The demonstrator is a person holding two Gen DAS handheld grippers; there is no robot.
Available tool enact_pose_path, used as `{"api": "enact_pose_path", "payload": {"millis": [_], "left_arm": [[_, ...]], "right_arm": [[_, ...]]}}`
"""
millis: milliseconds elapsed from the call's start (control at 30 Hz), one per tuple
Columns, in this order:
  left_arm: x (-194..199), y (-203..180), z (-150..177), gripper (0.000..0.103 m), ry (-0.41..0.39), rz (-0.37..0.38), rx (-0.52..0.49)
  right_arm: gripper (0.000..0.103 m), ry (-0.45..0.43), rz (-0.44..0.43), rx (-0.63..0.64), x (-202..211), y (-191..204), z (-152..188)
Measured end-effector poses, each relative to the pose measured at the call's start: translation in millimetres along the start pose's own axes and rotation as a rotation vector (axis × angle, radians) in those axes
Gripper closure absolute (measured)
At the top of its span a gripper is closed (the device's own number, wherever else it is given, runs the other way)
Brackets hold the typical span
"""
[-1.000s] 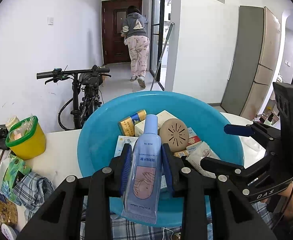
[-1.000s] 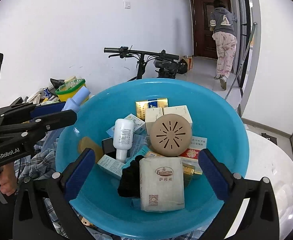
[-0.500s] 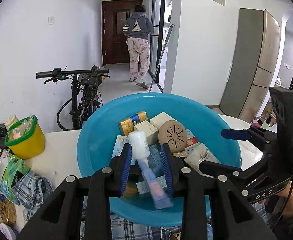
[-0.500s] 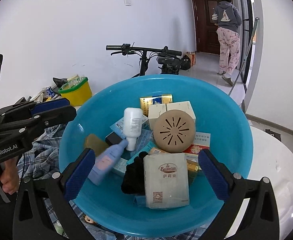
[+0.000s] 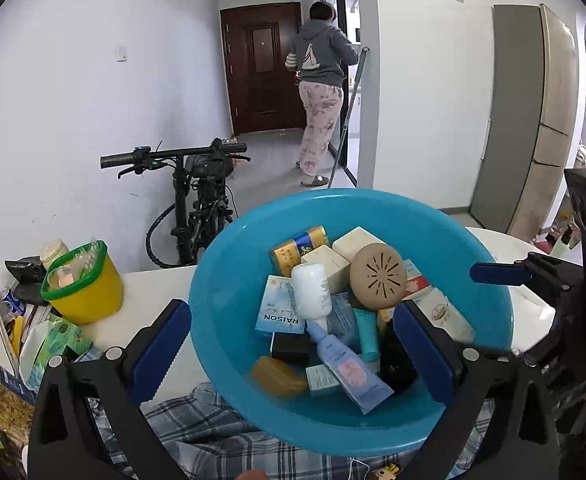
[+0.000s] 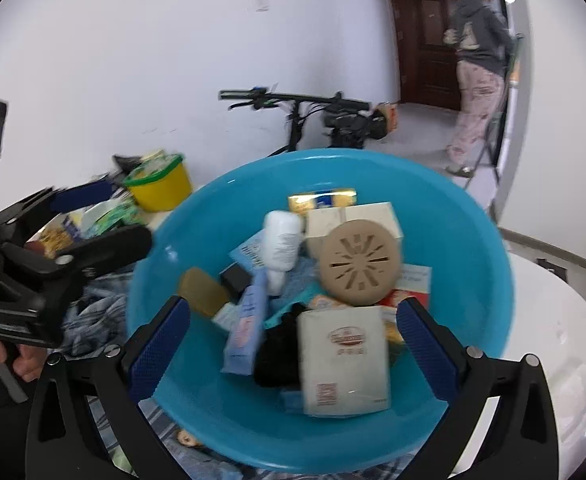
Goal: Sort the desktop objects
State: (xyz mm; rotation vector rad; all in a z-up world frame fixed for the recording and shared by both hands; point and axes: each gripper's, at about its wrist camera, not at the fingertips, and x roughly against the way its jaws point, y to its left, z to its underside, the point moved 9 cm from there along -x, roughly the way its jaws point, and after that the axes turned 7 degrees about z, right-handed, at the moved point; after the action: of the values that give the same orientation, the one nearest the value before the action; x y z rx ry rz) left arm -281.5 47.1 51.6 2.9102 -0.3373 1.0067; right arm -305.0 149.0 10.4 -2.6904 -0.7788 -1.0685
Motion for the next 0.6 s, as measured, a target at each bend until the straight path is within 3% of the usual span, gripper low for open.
{"api": "enact_pose_path", "payload": {"millis": [267,400,600], "left_arm": [[24,-5,-9,0.000,-0.038,0.028,-0.002],[38,-8,-13,0.000,-0.050,0.032,0.001],[60,-20,-17,0.000,-0.079,0.050,-0.007]], "right_arm": [[0.000,-0.033,0.096,0.091,47,30,2],[0.000,-0.101,0.041,0.116,97,51,15],[0.000,-0.067,0.045,0.125,152,68,62]]}}
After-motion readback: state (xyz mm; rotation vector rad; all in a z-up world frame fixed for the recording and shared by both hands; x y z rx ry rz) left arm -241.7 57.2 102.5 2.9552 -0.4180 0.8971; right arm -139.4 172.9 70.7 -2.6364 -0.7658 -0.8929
